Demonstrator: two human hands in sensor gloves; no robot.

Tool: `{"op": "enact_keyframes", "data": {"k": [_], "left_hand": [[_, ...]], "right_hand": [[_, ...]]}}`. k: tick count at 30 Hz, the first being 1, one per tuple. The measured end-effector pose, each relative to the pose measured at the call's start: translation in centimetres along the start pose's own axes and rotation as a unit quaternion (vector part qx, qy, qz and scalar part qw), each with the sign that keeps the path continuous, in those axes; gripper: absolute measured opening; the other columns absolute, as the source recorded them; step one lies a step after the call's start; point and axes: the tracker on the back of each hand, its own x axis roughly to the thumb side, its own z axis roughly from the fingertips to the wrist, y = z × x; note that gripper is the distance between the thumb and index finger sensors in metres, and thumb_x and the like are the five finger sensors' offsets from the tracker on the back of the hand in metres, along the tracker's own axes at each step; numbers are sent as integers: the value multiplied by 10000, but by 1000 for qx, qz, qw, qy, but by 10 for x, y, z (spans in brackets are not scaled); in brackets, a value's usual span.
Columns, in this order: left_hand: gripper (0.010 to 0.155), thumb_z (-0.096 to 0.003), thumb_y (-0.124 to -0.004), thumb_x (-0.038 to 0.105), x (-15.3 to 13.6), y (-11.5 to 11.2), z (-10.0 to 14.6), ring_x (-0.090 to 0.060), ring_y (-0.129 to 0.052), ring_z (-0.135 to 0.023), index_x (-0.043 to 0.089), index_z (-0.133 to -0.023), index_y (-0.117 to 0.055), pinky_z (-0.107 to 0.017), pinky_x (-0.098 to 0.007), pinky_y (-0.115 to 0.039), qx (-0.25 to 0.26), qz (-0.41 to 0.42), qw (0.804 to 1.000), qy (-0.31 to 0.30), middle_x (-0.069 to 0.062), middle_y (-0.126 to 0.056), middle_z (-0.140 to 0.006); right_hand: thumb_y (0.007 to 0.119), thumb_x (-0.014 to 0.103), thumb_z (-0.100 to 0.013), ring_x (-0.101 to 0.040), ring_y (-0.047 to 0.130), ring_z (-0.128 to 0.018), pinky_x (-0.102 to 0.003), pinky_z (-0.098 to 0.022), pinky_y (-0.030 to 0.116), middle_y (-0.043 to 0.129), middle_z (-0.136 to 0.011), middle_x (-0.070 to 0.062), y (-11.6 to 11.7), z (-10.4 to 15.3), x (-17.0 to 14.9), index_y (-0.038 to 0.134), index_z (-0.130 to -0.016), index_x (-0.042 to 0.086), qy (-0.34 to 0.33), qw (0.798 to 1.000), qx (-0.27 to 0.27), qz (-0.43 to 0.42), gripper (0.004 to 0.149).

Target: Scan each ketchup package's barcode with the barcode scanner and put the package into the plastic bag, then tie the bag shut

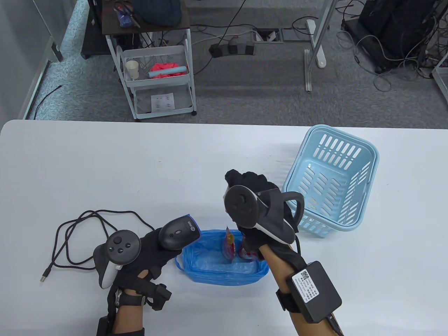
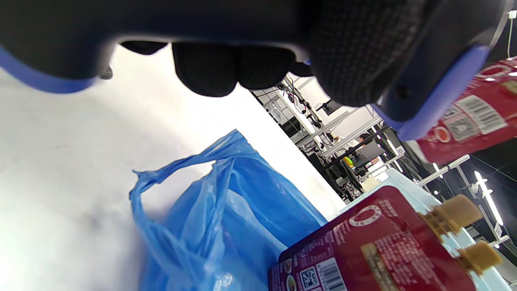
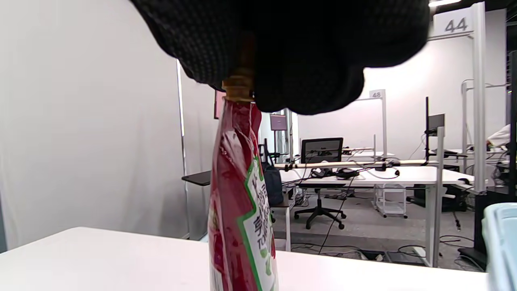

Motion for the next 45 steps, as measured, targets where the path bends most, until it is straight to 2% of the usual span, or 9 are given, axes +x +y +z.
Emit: {"op": "enact_keyframes", "data": {"k": [9, 18, 33, 45], "left_hand": [[479, -427, -900, 479, 1, 0, 0, -280, -962, -759, 307, -869, -832, -636, -503, -763, -1, 3, 1000, -6, 55, -890, -850], [473, -426, -899, 480, 2, -1, 0, -275, -960, -766, 312, -865, -838, -638, -500, -760, -7, 2, 1000, -13, 71, -888, -854], [483, -420, -906, 473, 4, -4, -1, -281, -960, -762, 316, -871, -835, -633, -503, -761, -14, -21, 1000, -11, 67, -887, -858], [517, -435, -889, 456, -7, 0, -2, -307, -936, -784, 290, -916, -796, -644, -518, -747, 25, -46, 998, 36, 26, -857, -889]], "right_hand": [[792, 228, -512, -347, 911, -597, -449, -415, 799, 876, -794, -194, 35, -2, 27, 760, -929, 108, -32, 999, 43, -7, 435], [793, 229, -511, -346, 914, -591, -448, -409, 802, 879, -789, -194, 52, 1, 34, 759, -928, 102, -43, 996, 73, -3, 437], [795, 233, -510, -345, 916, -585, -446, -403, 803, 882, -784, -193, 54, 4, 33, 761, -925, 98, -45, 996, 82, -6, 438], [820, 235, -497, -351, 921, -593, -450, -410, 804, 895, -780, -184, 53, 23, 34, 778, -909, 83, -83, 992, 91, -10, 441]]}}
